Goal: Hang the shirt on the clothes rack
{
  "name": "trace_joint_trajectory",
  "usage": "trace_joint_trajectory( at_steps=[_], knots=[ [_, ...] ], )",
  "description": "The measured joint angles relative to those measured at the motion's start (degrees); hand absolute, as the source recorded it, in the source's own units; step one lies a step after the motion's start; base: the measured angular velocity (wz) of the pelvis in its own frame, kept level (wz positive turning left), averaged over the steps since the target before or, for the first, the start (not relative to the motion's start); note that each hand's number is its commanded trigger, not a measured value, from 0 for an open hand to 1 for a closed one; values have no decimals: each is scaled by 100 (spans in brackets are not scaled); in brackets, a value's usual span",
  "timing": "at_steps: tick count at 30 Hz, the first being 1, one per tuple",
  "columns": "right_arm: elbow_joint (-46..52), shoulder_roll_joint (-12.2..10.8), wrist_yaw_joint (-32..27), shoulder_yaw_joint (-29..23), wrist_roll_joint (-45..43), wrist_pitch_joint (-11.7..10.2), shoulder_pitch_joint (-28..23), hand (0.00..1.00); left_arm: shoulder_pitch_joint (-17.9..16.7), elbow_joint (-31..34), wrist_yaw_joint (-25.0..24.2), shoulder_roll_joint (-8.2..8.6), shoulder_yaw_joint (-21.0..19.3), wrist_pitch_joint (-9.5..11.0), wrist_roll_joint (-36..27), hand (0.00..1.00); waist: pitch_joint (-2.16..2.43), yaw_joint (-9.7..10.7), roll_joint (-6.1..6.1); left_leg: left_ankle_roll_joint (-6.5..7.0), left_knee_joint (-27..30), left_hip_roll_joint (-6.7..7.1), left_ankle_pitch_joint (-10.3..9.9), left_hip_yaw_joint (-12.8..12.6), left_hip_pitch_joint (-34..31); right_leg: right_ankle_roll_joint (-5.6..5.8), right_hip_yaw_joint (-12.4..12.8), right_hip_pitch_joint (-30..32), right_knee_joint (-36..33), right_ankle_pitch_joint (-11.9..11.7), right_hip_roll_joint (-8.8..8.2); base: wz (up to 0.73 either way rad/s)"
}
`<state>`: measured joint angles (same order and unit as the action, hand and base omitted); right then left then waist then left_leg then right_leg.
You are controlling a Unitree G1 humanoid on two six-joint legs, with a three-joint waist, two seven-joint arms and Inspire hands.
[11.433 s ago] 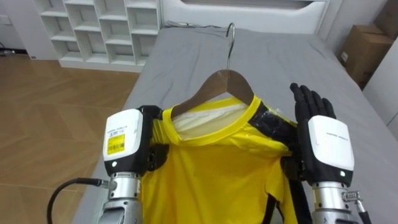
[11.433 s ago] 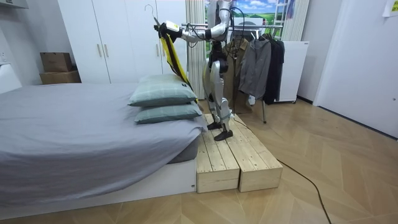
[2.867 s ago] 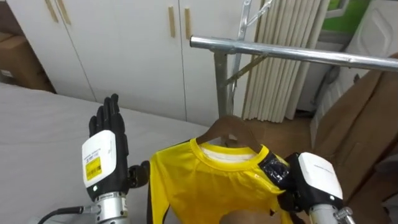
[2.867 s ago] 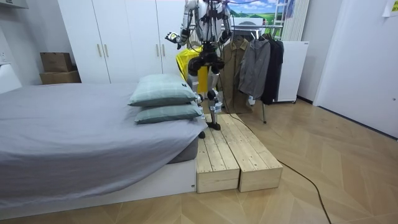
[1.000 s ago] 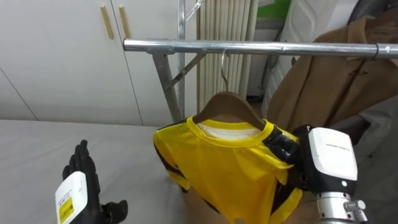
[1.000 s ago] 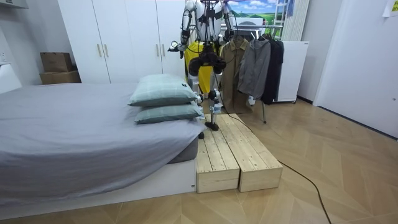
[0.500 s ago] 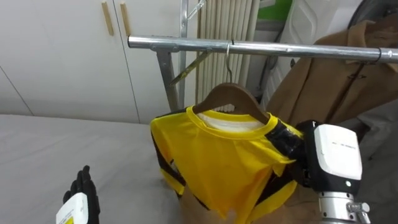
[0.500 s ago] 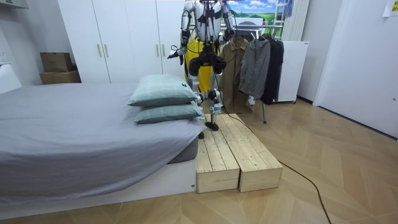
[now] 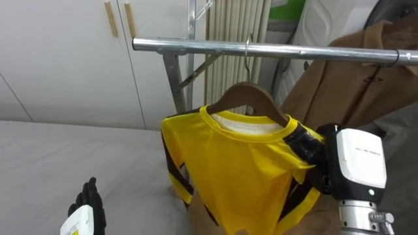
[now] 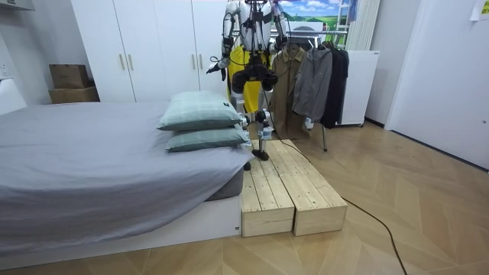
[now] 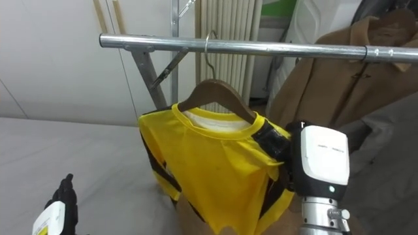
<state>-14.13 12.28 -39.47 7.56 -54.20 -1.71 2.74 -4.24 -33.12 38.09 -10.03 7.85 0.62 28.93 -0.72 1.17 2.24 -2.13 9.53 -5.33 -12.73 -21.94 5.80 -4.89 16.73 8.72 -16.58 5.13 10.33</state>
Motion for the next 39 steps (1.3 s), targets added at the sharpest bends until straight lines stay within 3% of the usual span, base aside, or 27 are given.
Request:
trace_joint_trajectory(
  at_steps=[13, 28, 33, 39],
  knots=[
    [181, 10, -89, -1, 24, -27, 2, 100, 0, 1, 3, 0, 13, 24, 2, 0, 1, 7, 19, 0, -2, 0, 0, 1, 22, -1, 8, -11, -4, 0, 5, 0],
    [389, 53, -89, -3, 26, -31, 66, 100, 1, 4, -6, -2, 15, 34, 2, 0, 3, -17, 131, 0, -5, 0, 0, -3, 35, -2, 3, -23, -6, -2, 3, 0],
    [389, 52, -65, -8, 25, -151, 70, 100, 0, -4, -5, -2, 9, 179, 96, 0, 0, -30, 137, 0, -5, 0, 0, 15, 28, -2, 0, -26, 4, -2, -1, 0],
    [388, 105, -8, -10, 352, -204, 70, 100, 1, -5, -4, -1, 11, 199, 228, 0, -2, -94, 132, 0, -10, -3, 0, 36, 23, -12, -57, -36, 59, -24, -20, 0]
  ],
)
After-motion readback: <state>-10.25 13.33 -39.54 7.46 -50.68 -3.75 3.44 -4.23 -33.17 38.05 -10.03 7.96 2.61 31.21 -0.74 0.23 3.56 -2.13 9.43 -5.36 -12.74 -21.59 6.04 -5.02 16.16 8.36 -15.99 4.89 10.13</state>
